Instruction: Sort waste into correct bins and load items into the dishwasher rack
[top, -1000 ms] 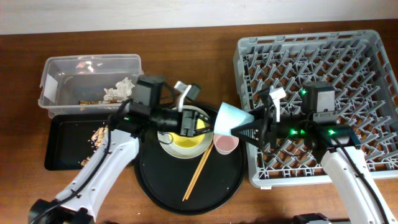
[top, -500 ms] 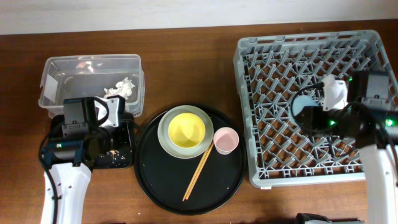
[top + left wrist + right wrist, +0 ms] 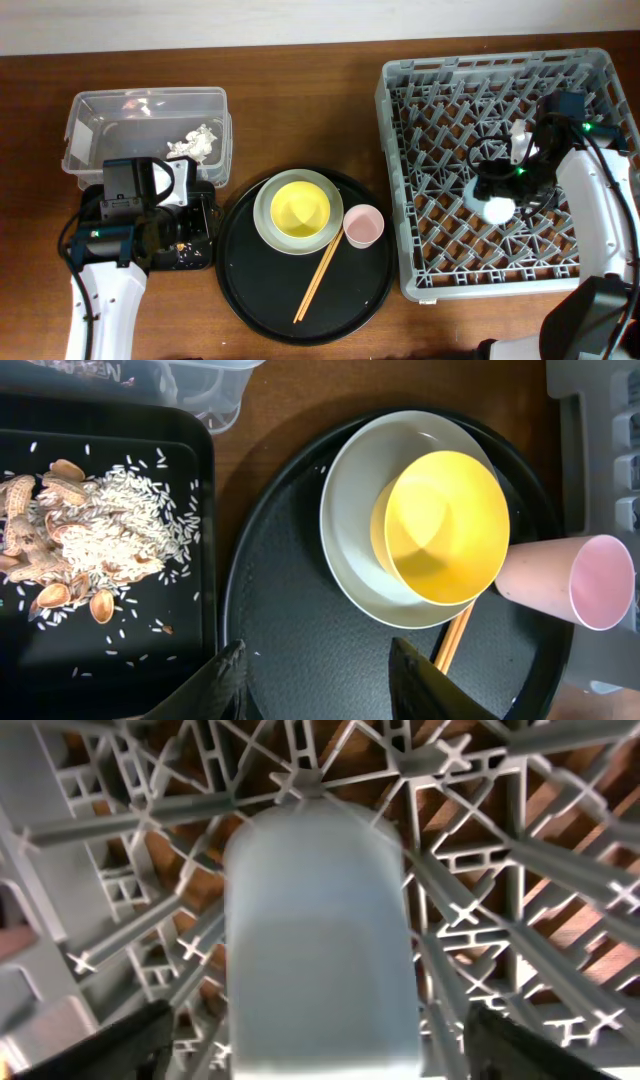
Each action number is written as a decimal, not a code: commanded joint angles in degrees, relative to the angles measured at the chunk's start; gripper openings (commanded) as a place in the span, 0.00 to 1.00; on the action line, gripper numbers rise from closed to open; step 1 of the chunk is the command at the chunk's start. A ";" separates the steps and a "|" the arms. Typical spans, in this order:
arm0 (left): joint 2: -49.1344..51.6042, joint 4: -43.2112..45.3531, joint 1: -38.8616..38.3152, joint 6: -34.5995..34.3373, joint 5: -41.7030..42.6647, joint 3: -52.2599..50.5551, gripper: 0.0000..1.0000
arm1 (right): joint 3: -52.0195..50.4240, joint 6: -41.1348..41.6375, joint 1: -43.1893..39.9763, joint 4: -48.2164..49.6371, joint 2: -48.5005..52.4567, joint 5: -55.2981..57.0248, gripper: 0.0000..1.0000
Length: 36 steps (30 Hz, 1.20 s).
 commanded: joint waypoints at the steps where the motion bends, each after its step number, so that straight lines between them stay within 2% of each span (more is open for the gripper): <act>1: -0.66 -0.92 0.20 1.07 -0.37 0.26 0.49 | 0.66 0.24 -0.31 -0.15 0.22 0.44 0.97; 3: -0.63 -1.14 0.17 1.07 -0.33 0.26 0.49 | 0.66 0.24 -0.22 -0.52 0.22 0.44 0.97; 6: -0.63 0.42 -1.07 1.09 4.90 0.26 0.49 | 0.68 0.37 -0.22 -2.64 -0.68 -4.02 0.97; 12: 2.10 10.93 -15.41 1.03 4.96 0.26 0.56 | 0.68 0.37 -0.17 -6.54 -10.49 -8.92 0.97; 17: 15.02 23.50 -29.97 -1.86 4.98 0.26 0.62 | 0.66 0.37 -0.15 -7.37 -15.02 -11.37 0.98; 21: 26.21 32.33 -37.75 -2.80 4.94 0.26 0.63 | 0.66 0.37 -0.15 -7.34 -14.93 -11.39 0.99; 23: 30.12 33.97 -39.71 -3.30 4.04 0.26 0.61 | 0.66 0.37 -0.15 -7.34 -14.93 -11.39 0.98; 24: 31.23 33.83 -40.19 -4.20 3.21 0.26 0.53 | 0.66 0.37 -0.15 -7.34 -14.93 -11.39 0.98; 25: 32.11 33.81 -40.59 -4.33 3.21 0.26 0.39 | 0.66 0.37 -0.15 -7.32 -14.93 -11.39 0.99; 26: 32.17 33.68 -40.59 -4.35 3.23 0.26 0.31 | 0.66 0.37 -0.15 -7.32 -14.93 -11.37 0.99; 31: 32.04 31.74 -40.52 -5.92 3.02 0.26 0.02 | 0.66 0.37 -0.15 -7.37 -14.93 -11.37 0.99; 33: 30.49 31.71 -40.30 -7.32 3.06 0.26 0.01 | 0.66 0.37 -0.15 -7.37 -14.93 -11.34 0.99; 36: 21.70 30.34 -37.88 -10.34 3.15 0.26 0.00 | 0.66 0.20 -0.15 -7.15 -14.93 -11.37 0.99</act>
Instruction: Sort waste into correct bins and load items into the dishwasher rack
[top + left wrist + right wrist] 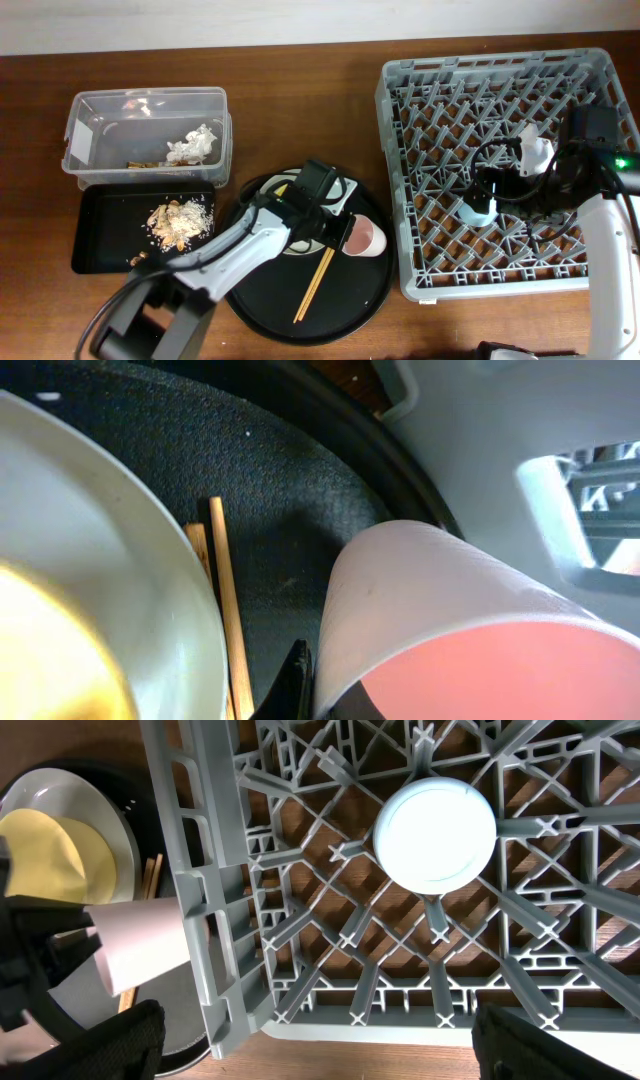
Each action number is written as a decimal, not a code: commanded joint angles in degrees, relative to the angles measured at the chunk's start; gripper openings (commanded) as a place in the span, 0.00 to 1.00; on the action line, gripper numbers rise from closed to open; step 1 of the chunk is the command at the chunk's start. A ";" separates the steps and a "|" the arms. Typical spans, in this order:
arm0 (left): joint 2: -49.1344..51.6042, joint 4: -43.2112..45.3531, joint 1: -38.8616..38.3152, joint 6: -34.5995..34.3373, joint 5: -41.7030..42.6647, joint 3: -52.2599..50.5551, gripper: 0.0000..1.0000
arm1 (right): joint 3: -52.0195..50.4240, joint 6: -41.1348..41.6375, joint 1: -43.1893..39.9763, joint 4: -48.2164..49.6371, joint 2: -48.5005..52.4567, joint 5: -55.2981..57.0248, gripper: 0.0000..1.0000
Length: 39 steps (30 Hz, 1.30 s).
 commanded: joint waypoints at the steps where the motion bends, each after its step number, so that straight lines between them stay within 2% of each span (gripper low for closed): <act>1: -11.19 -1.09 3.50 -5.25 0.04 0.33 0.00 | 0.61 0.02 -0.15 0.31 -0.46 -0.57 0.99; 2: -13.73 -1.57 5.35 -7.50 0.48 0.33 0.00 | 0.61 -0.55 -0.15 0.42 -0.46 -2.16 0.99; 3: -18.58 -1.07 11.06 -11.39 7.65 0.33 0.00 | 0.61 -6.75 -0.15 0.39 -0.46 -12.26 0.99; 4: -19.91 -0.07 14.12 -13.38 13.11 0.33 0.00 | 0.57 -9.49 -0.15 0.37 -0.46 -17.92 0.99; 5: -20.35 2.84 17.86 -16.31 22.29 0.33 0.00 | 0.22 -12.76 -0.09 0.39 -0.46 -25.73 0.98; 7: -19.78 8.26 20.85 -19.74 34.53 0.33 0.00 | -0.72 -18.25 1.46 0.44 -0.44 -36.54 0.98; 9: -19.47 11.91 21.05 -21.94 40.35 0.33 0.00 | -0.90 -21.05 4.04 0.48 -0.11 -41.70 0.99; 12: -19.45 16.74 19.61 -25.62 43.56 0.33 0.00 | -0.90 -21.00 10.99 4.52 1.40 -48.81 0.99; 16: -19.45 18.29 18.10 -26.97 44.78 0.33 0.00 | -0.90 -20.96 17.73 12.02 2.21 -58.14 0.98; 19: -19.45 19.08 17.66 -27.54 49.57 0.33 0.00 | -0.90 -20.96 21.44 16.17 2.21 -59.10 0.99; 21: -19.45 19.28 17.18 -28.35 49.20 0.33 0.00 | -0.90 -20.98 22.60 16.81 2.21 -61.55 0.99; 24: -19.45 19.47 17.07 -28.63 49.27 0.33 0.00 | -0.90 -20.98 23.91 17.46 2.21 -62.03 0.84; 26: -19.45 19.47 17.09 -28.81 49.29 0.33 0.00 | -0.90 -20.98 23.89 17.44 2.21 -62.01 0.80; 28: -19.47 19.50 17.09 -28.81 49.29 0.33 0.00 | -0.90 -20.96 23.89 17.42 2.21 -61.96 0.72; 31: -19.47 19.50 17.09 -28.79 49.29 0.33 0.01 | -0.90 -20.98 23.89 17.44 2.21 -61.81 0.69; 32: -19.47 19.50 17.09 -28.72 49.22 0.33 0.09 | -0.90 -20.98 23.89 17.42 2.21 -61.77 0.68; 33: -19.47 19.50 17.09 -27.85 49.05 0.33 0.28 | -0.90 -20.94 23.87 17.40 2.21 -60.50 0.67; 35: -19.47 19.28 17.09 -23.12 48.85 0.33 0.42 | -0.90 -20.76 23.87 16.55 2.21 -55.52 0.64; 37: -19.47 16.13 17.25 -17.90 44.04 0.33 0.47 | -0.90 -20.72 23.85 14.73 2.19 -48.06 0.58; 39: -19.47 8.00 17.62 -10.95 35.21 0.33 0.50 | -0.83 -19.65 23.45 13.42 2.12 -41.44 0.56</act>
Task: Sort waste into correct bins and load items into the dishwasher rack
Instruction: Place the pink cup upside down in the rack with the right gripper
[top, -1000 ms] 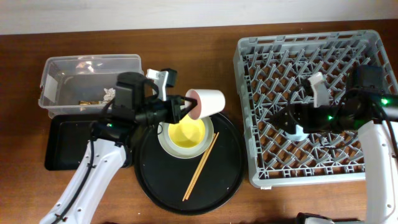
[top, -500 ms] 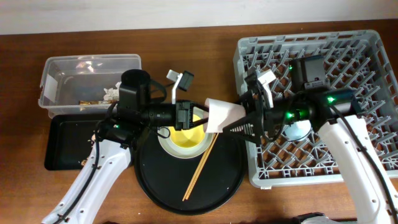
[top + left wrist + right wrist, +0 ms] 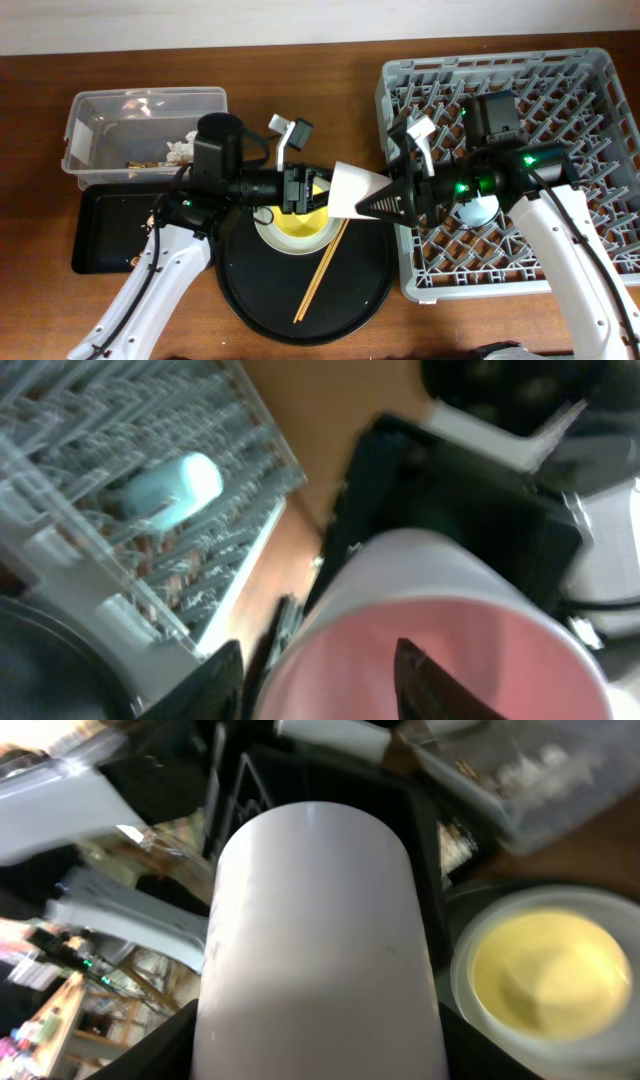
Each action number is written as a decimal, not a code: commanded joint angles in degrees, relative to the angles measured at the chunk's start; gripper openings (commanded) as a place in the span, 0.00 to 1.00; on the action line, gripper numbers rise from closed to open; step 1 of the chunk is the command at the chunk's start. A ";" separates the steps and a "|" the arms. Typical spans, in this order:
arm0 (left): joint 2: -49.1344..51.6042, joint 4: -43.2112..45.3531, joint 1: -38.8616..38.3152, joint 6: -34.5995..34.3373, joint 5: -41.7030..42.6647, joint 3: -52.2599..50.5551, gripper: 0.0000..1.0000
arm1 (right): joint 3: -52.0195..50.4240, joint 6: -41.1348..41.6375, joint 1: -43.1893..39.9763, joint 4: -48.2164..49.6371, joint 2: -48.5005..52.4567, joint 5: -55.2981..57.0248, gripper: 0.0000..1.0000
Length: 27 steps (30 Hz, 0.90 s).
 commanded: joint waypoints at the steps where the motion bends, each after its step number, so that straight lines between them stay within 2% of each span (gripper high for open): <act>1: 0.09 -10.58 0.87 13.38 -15.21 0.15 0.52 | 0.50 2.93 -0.66 -1.92 -0.02 14.95 0.56; 2: 0.00 -16.98 2.21 16.79 -21.70 0.15 0.54 | 1.62 6.49 -2.10 -2.99 -0.02 22.08 0.56; 6: -2.93 -28.92 8.20 19.58 -35.45 0.15 0.58 | 8.22 13.88 -8.59 -8.59 0.00 42.23 0.56; 9: -6.60 -33.09 10.19 20.41 -43.32 0.15 0.61 | 14.14 20.61 -12.83 -11.32 0.59 54.82 0.50; 10: -8.31 -33.53 10.19 20.57 -44.61 0.15 0.63 | 17.35 20.98 -14.53 -12.94 2.08 55.45 0.50; 13: -10.34 -33.57 10.19 20.57 -44.54 0.15 0.63 | 26.73 23.12 -17.42 -18.47 8.70 58.99 0.50; 16: -10.58 -34.56 10.19 20.57 -44.54 0.15 0.63 | 36.20 25.00 -19.08 -21.88 20.52 65.44 0.51; 22: -10.58 -35.87 10.19 20.57 -44.54 0.15 0.63 | 36.24 24.96 -19.06 -21.03 33.05 66.82 0.52; 27: -10.58 -36.06 10.19 20.57 -44.59 0.15 0.63 | 36.24 24.94 -18.91 -18.32 36.22 65.44 0.76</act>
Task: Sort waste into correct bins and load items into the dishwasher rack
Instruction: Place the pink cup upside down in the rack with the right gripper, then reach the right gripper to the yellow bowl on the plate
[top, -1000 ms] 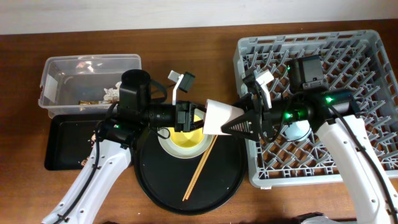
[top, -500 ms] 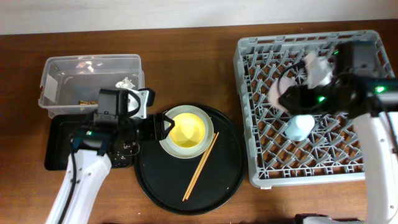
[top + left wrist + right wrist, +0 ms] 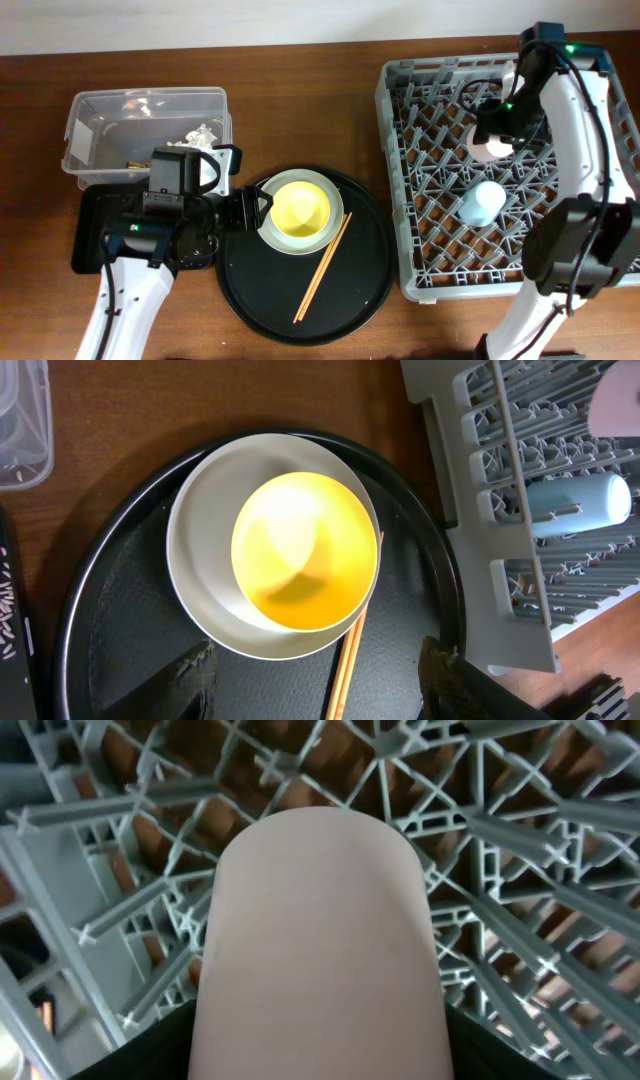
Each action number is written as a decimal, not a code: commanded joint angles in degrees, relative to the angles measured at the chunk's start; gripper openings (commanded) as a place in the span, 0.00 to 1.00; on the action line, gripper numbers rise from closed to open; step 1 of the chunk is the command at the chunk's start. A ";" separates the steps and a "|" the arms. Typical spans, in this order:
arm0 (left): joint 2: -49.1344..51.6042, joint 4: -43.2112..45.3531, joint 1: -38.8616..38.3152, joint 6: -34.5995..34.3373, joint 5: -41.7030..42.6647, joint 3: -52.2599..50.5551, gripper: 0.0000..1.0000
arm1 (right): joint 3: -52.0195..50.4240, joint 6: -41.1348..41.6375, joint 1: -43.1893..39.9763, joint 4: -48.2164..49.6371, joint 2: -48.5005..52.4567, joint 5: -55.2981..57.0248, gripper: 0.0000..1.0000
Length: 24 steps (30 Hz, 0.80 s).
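My right gripper (image 3: 492, 138) is shut on the pink cup (image 3: 490, 149), holding it over the far part of the grey dish rack (image 3: 500, 285). In the right wrist view the pink cup (image 3: 320, 940) fills the space between the fingers, with rack grid beneath. A light blue cup (image 3: 480, 203) rests in the rack. My left gripper (image 3: 252, 212) is open and holds nothing, low over the left of the round black tray (image 3: 250, 290). On the tray a yellow bowl (image 3: 305, 550) sits inside a white bowl (image 3: 205, 575), with chopsticks (image 3: 355, 645) beside them.
A clear plastic bin (image 3: 145, 130) with crumpled paper stands at the back left. In front of it a black rectangular tray (image 3: 90, 235) lies partly under my left arm. The rack's near wall (image 3: 480, 560) borders the round tray on the right.
The pink cup was in the air between both grippers above the round tray. Now only the right gripper holds it, over the rack's far side. The left gripper is open, back at the tray's left.
First my left gripper hung open over the black waste tray while the right held the blue cup in the rack. Then the left was at the pink cup on the round tray, and the right was clear of the blue cup. The pink cup then sat between both grippers, and now the right holds it over the rack.
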 commanded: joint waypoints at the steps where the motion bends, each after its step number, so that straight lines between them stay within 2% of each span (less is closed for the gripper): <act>1: -0.57 -0.31 0.31 1.16 -0.63 0.22 0.63 | 0.87 0.42 -0.31 0.59 0.52 -0.59 0.87; 2: -0.57 -0.33 0.31 1.16 -0.63 0.22 0.63 | 0.87 0.42 -0.31 0.59 0.52 -0.59 0.99; 7: -0.57 -2.16 0.31 1.16 -4.15 0.22 0.64 | 0.87 0.44 -0.31 -0.11 0.52 -0.90 0.99; 9: -0.57 -5.01 0.31 1.16 -8.74 0.22 0.69 | 0.87 0.42 -0.31 -1.86 0.48 -3.52 0.99; 13: -0.57 -8.92 0.31 1.11 -14.53 0.22 0.72 | 0.90 0.39 -0.17 -4.31 -1.60 -8.79 0.99; 15: -0.57 -11.65 0.31 1.14 -15.10 0.22 0.77 | 0.87 0.37 0.39 -5.84 -3.23 -9.29 0.99; 17: -0.57 -16.98 0.31 1.20 -18.75 0.24 0.83 | 0.87 0.13 2.97 -8.11 -6.62 -9.27 0.99; 19: -0.59 -20.72 0.31 5.62 -21.64 0.59 0.86 | 0.87 -0.92 6.40 -9.14 -9.51 -9.25 0.99; 21: -0.59 -25.07 0.31 7.39 -27.71 1.88 0.96 | 0.87 -1.16 10.93 -9.81 -11.78 -8.98 0.99; 24: -0.66 -26.86 0.57 7.32 -28.61 4.46 0.99 | 0.87 -1.29 15.28 -11.37 -12.66 -8.15 0.99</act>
